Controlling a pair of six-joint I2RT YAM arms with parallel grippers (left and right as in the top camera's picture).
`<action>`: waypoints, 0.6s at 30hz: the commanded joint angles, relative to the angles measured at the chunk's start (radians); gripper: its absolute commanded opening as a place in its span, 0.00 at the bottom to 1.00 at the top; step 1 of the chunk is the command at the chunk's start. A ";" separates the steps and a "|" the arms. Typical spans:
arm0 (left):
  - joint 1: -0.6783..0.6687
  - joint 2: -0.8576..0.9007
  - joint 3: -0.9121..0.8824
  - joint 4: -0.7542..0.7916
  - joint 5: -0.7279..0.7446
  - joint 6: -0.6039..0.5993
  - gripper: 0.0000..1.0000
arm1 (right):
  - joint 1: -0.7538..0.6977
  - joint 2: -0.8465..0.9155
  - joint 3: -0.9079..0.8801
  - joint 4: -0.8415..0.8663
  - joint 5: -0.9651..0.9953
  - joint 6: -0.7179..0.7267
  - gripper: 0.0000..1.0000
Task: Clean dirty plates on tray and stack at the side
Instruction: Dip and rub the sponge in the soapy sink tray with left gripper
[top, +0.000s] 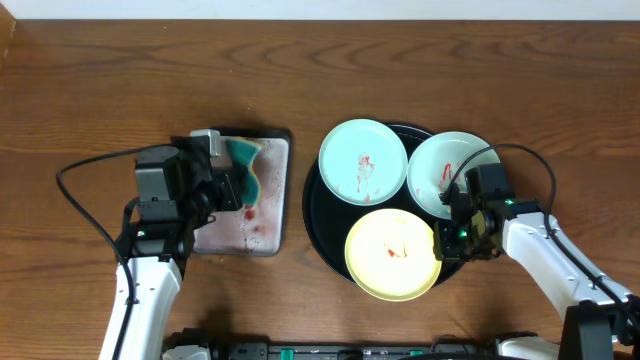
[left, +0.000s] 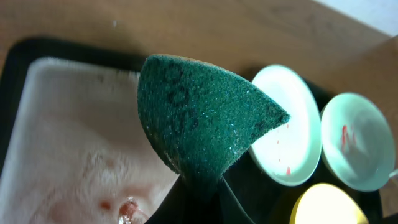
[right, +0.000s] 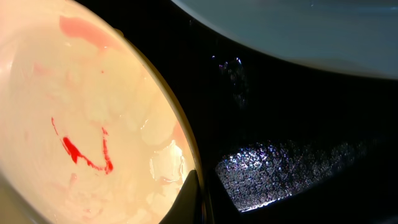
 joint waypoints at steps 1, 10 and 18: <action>0.006 0.000 -0.007 0.052 0.022 -0.073 0.07 | -0.008 0.005 -0.005 0.003 -0.001 0.001 0.01; 0.006 0.000 -0.007 0.121 0.030 -0.338 0.08 | -0.008 0.005 -0.005 0.005 -0.001 0.001 0.01; 0.006 0.000 -0.007 0.120 0.030 -0.337 0.07 | -0.008 0.005 -0.005 0.005 -0.001 0.001 0.01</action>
